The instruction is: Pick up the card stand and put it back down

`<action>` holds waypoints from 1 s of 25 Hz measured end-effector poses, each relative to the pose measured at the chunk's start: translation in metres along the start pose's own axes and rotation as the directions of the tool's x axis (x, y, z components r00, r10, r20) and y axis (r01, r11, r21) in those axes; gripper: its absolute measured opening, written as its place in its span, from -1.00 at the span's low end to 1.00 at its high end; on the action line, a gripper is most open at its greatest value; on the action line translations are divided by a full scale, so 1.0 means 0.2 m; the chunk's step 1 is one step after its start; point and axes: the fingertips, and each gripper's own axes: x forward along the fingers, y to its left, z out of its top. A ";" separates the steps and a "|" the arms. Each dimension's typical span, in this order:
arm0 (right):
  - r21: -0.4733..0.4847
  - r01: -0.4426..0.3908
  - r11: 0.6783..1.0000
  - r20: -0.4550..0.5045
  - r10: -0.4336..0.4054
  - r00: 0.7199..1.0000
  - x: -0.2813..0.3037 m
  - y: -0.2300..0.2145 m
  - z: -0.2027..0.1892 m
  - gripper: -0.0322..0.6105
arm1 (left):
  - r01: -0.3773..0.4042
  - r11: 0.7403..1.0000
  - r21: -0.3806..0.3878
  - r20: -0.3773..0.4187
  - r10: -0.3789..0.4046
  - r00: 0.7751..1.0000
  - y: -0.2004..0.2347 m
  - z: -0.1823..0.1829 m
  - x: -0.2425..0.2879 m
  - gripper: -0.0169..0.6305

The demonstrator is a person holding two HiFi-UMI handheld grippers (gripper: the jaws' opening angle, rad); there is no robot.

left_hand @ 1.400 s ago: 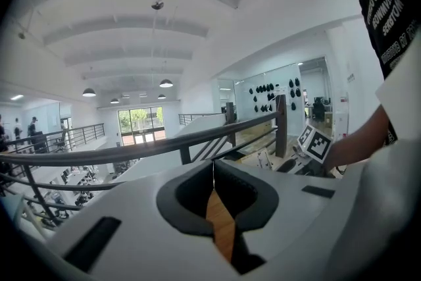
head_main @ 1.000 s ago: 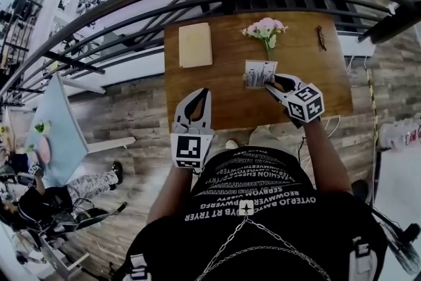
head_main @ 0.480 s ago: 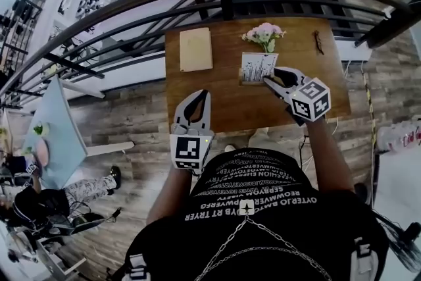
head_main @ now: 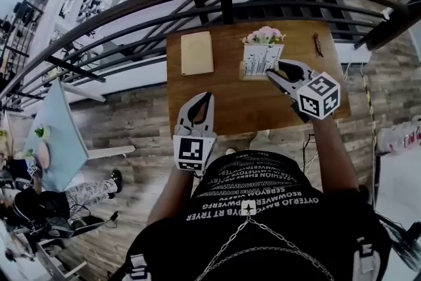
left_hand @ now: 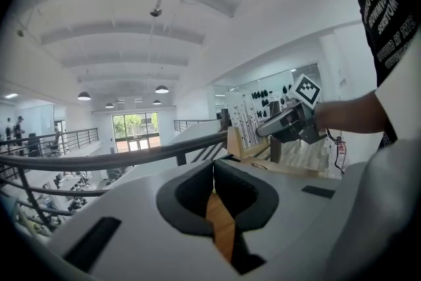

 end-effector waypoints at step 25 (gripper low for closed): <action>0.005 -0.010 1.000 0.016 0.010 1.000 0.01 -0.04 -0.03 -0.43 | -0.011 1.000 -0.006 -0.024 0.011 1.000 -0.05 -0.03 0.03 -0.86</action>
